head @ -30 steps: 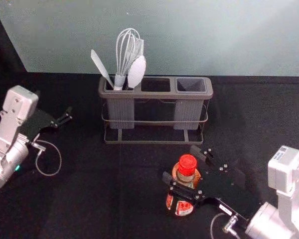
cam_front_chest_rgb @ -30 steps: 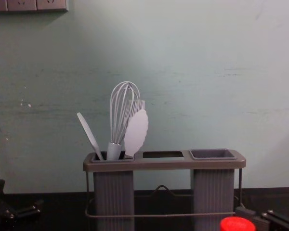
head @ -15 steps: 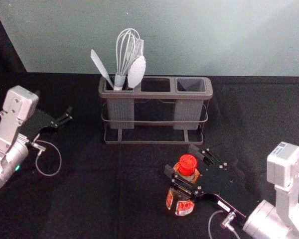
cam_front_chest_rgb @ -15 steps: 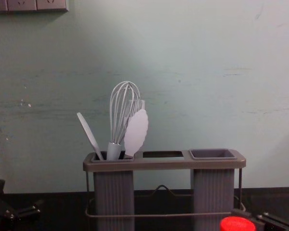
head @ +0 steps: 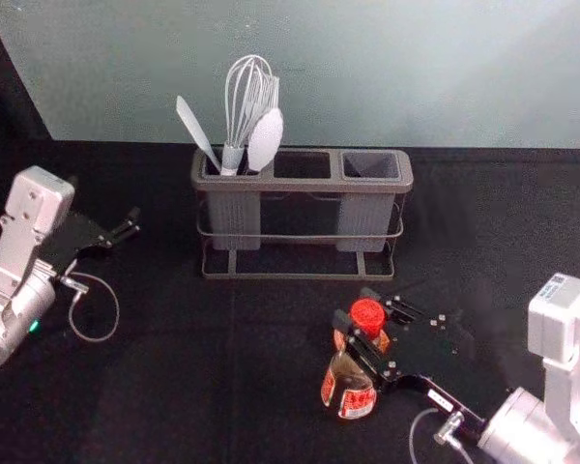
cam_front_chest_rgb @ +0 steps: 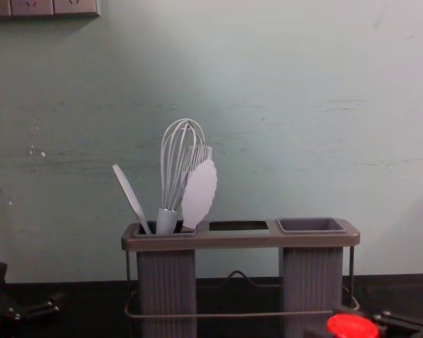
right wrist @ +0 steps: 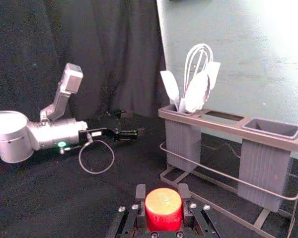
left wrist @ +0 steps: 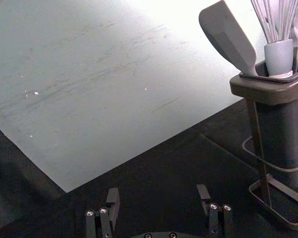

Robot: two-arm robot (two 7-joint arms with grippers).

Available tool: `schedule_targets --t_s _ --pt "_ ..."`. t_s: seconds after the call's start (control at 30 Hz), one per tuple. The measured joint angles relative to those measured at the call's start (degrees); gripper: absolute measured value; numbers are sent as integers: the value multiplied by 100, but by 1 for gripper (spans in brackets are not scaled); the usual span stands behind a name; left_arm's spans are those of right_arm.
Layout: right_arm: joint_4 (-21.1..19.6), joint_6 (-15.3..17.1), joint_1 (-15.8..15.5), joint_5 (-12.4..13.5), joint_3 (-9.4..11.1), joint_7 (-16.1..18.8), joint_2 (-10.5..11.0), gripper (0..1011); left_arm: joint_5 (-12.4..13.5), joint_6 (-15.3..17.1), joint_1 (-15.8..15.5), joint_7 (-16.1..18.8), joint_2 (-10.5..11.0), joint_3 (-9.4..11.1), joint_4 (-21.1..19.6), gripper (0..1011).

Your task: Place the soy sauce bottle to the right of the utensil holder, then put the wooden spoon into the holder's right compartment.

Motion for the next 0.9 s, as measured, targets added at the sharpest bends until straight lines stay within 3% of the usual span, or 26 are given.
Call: schedule_targets --t_s 0.4,0.67,0.9 --pt "-275 76 -94 60 178 89 40 393 0 0 0 0 0 0 0 1011" --pt "-416 90 -110 100 619 -49 101 393 0 0 0 0 0 0 0 1011" --pt "-107 163 145 138 979 -166 70 393 0 0 0 0 0 0 0 1011"
